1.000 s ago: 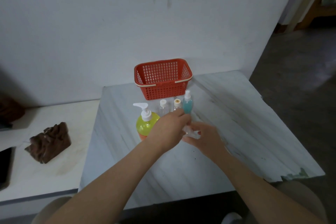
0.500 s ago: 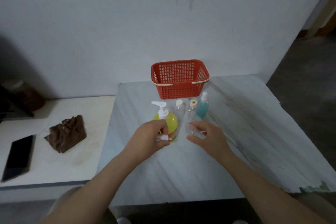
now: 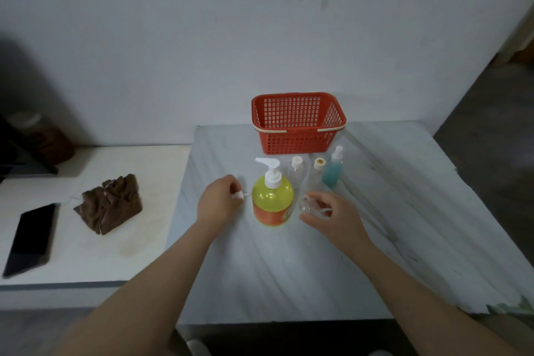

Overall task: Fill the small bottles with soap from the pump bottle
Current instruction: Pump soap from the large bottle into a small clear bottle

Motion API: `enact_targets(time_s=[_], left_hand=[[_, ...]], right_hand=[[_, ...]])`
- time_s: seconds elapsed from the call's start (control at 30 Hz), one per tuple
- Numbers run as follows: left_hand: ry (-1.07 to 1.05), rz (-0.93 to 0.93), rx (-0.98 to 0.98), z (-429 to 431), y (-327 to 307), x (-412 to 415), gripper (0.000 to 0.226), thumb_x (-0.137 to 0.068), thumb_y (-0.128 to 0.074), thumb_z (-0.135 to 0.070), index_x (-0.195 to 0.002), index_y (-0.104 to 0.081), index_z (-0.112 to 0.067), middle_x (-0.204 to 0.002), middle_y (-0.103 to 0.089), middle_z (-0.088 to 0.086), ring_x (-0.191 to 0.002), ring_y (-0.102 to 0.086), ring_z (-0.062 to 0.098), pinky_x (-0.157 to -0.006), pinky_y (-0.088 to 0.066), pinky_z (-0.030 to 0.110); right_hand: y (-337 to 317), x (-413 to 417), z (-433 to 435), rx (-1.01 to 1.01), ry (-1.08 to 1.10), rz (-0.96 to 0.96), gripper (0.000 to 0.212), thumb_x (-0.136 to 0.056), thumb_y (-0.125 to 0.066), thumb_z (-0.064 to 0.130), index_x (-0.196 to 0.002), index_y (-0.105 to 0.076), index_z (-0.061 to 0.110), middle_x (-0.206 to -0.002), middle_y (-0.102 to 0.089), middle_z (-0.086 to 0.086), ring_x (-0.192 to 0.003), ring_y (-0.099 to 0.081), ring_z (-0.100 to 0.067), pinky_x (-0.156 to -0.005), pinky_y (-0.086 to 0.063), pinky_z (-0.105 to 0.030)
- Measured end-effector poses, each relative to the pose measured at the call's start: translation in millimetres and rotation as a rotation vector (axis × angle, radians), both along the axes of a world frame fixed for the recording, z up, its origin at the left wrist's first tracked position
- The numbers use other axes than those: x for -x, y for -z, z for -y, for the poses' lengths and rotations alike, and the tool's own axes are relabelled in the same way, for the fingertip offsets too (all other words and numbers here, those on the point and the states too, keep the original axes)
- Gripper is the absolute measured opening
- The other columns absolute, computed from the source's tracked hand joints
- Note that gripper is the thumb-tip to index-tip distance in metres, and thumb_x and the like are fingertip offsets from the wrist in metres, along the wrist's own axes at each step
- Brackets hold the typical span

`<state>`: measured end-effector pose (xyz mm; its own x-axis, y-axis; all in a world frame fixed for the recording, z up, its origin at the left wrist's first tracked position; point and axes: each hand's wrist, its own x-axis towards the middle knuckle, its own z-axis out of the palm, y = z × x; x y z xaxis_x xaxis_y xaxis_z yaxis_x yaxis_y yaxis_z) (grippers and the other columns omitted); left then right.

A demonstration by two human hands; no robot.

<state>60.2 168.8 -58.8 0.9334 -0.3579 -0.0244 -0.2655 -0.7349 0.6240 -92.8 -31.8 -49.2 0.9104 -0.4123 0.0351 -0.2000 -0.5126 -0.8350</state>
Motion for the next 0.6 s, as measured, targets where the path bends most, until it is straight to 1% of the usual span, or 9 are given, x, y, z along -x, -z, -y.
enact_targets(time_s=[0.13,0.23,0.3,0.37,0.4,0.47,0.53,0.6], left_hand=[[-0.001,0.035,-0.102,11.8,3.8,-3.1,0.009,-0.076,-0.061,-0.016,-0.084,-0.059,-0.017,-0.087,-0.063,0.003,-0.084,-0.058,0.023,-0.068,-0.045,0.031],[0.033,0.039,-0.116,9.6,4.5,-5.7,0.013,-0.076,-0.064,-0.016,-0.088,-0.060,-0.015,-0.093,-0.062,0.005,-0.087,-0.058,0.024,-0.071,-0.046,0.032],[0.057,0.045,-0.079,4.6,3.3,-9.1,0.021,-0.075,-0.070,-0.017,-0.094,-0.062,-0.013,-0.098,-0.062,0.005,-0.089,-0.057,0.021,-0.073,-0.043,0.028],[0.061,0.053,-0.009,0.9,-4.6,-11.3,0.025,-0.073,-0.072,-0.011,-0.097,-0.063,-0.011,-0.099,-0.063,0.003,-0.089,-0.057,0.018,-0.075,-0.039,0.023],[0.064,0.043,0.044,0.7,-10.5,-11.6,0.027,-0.072,-0.071,-0.005,-0.097,-0.063,-0.012,-0.099,-0.064,0.002,-0.089,-0.058,0.017,-0.076,-0.041,0.022],[0.101,-0.023,0.178,1.7,-25.2,-11.2,0.034,-0.071,-0.068,0.003,-0.098,-0.062,-0.016,-0.100,-0.065,0.001,-0.092,-0.061,0.018,-0.078,-0.049,0.025],[0.204,-0.125,0.241,5.1,-37.9,-7.3,0.042,-0.071,-0.065,0.008,-0.106,-0.062,-0.017,-0.110,-0.064,0.001,-0.100,-0.061,0.016,-0.082,-0.053,0.029],[0.338,-0.174,0.239,9.4,-44.4,0.1,0.051,-0.070,-0.062,0.012,-0.115,-0.062,-0.014,-0.117,-0.063,0.000,-0.107,-0.060,0.014,-0.089,-0.052,0.027]], right_hand=[[0.5,0.6,3.8,-0.002,0.010,-0.007,0.035,-0.072,-0.079,0.023,-0.103,-0.065,0.030,-0.095,-0.066,0.015,-0.084,-0.058,0.009,-0.068,-0.040,-0.003],[1.4,0.5,5.1,-0.006,0.007,-0.014,0.034,-0.072,-0.078,0.024,-0.102,-0.064,0.033,-0.095,-0.066,0.016,-0.084,-0.057,0.009,-0.068,-0.039,-0.003],[1.2,0.2,5.5,-0.015,0.004,-0.011,0.033,-0.073,-0.078,0.024,-0.102,-0.064,0.033,-0.096,-0.066,0.017,-0.085,-0.058,0.008,-0.068,-0.040,-0.003],[1.0,-0.4,5.6,-0.026,0.002,-0.007,0.033,-0.073,-0.077,0.024,-0.102,-0.064,0.033,-0.096,-0.066,0.018,-0.086,-0.059,0.005,-0.069,-0.041,-0.003],[-0.3,-0.5,5.3,-0.027,0.000,-0.003,0.033,-0.073,-0.078,0.024,-0.101,-0.063,0.034,-0.095,-0.065,0.019,-0.086,-0.059,0.005,-0.069,-0.041,-0.003],[-3.1,-1.5,4.2,-0.028,-0.007,0.022,0.033,-0.073,-0.078,0.023,-0.098,-0.061,0.038,-0.093,-0.066,0.019,-0.085,-0.060,0.004,-0.069,-0.041,-0.003],[-6.7,-2.9,3.0,-0.046,-0.007,0.049,0.032,-0.075,-0.077,0.022,-0.093,-0.060,0.043,-0.089,-0.066,0.020,-0.082,-0.061,0.007,-0.069,-0.041,-0.002],[-9.3,-3.4,1.0,-0.060,-0.021,0.064,0.031,-0.078,-0.075,0.023,-0.088,-0.058,0.046,-0.085,-0.065,0.023,-0.080,-0.059,0.011,-0.068,-0.041,-0.002]])
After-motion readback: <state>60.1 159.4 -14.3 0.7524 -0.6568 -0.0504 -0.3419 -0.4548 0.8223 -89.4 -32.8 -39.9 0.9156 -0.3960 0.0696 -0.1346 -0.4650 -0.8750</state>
